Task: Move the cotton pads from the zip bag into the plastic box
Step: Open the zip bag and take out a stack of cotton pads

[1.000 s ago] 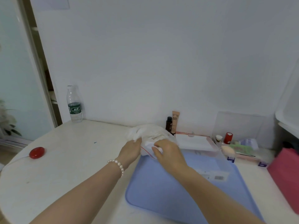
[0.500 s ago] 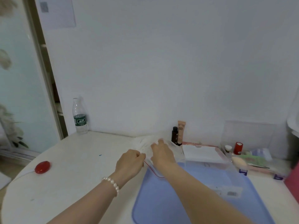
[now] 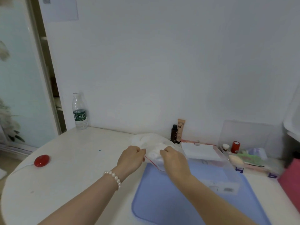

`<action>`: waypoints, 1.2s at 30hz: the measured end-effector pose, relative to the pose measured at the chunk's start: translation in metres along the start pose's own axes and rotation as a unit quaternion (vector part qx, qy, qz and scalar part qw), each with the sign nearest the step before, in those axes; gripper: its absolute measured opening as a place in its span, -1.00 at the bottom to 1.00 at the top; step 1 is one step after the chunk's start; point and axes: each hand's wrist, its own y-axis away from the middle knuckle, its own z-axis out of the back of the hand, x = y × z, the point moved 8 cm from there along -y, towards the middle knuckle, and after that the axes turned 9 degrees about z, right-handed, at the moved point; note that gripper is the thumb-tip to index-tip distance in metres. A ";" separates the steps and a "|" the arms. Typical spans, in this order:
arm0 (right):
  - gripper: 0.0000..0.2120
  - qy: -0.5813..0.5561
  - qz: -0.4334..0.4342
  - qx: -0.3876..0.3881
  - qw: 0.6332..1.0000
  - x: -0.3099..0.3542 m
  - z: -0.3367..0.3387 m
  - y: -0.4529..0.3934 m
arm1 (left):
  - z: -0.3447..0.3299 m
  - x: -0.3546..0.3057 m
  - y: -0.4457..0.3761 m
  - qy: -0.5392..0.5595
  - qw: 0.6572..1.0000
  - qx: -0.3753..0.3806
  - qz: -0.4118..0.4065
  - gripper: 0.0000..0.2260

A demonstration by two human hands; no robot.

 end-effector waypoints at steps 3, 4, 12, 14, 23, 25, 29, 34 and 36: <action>-0.73 -0.061 -0.032 -0.017 0.997 -0.018 0.006 0.012 | -0.007 -0.005 0.006 0.002 1.000 0.012 -0.002 -0.68; -0.69 -0.089 -0.039 -0.010 0.995 -0.021 0.006 0.014 | -0.010 -0.006 0.008 0.002 1.000 0.016 -0.004 -0.68; -0.84 -0.124 -0.021 0.029 0.992 -0.006 0.006 0.023 | -0.009 -0.005 0.019 0.007 1.000 0.026 0.000 -0.70; -0.86 -0.135 -0.022 0.058 0.989 -0.003 0.000 0.021 | -0.009 -0.004 0.020 0.005 1.000 0.029 -0.002 -0.69; -0.56 -0.121 -0.030 0.116 0.985 0.013 -0.025 -0.004 | -0.010 0.006 0.022 0.011 0.999 0.050 0.007 -0.70; -0.57 -0.046 -0.035 0.139 0.989 0.016 -0.028 -0.007 | -0.008 0.007 0.020 0.012 0.999 0.047 0.006 -0.70; -0.68 -0.070 -0.072 0.097 0.990 0.014 -0.024 -0.006 | -0.008 0.008 0.019 0.007 0.999 0.048 0.011 -0.70; -0.68 -0.105 -0.030 0.024 0.994 0.012 0.004 0.006 | -0.003 0.011 0.017 0.029 0.999 0.035 0.023 -0.71; -0.66 -0.093 -0.011 0.034 0.995 0.010 0.013 0.013 | -0.002 0.011 0.017 0.038 0.998 0.033 0.026 -0.70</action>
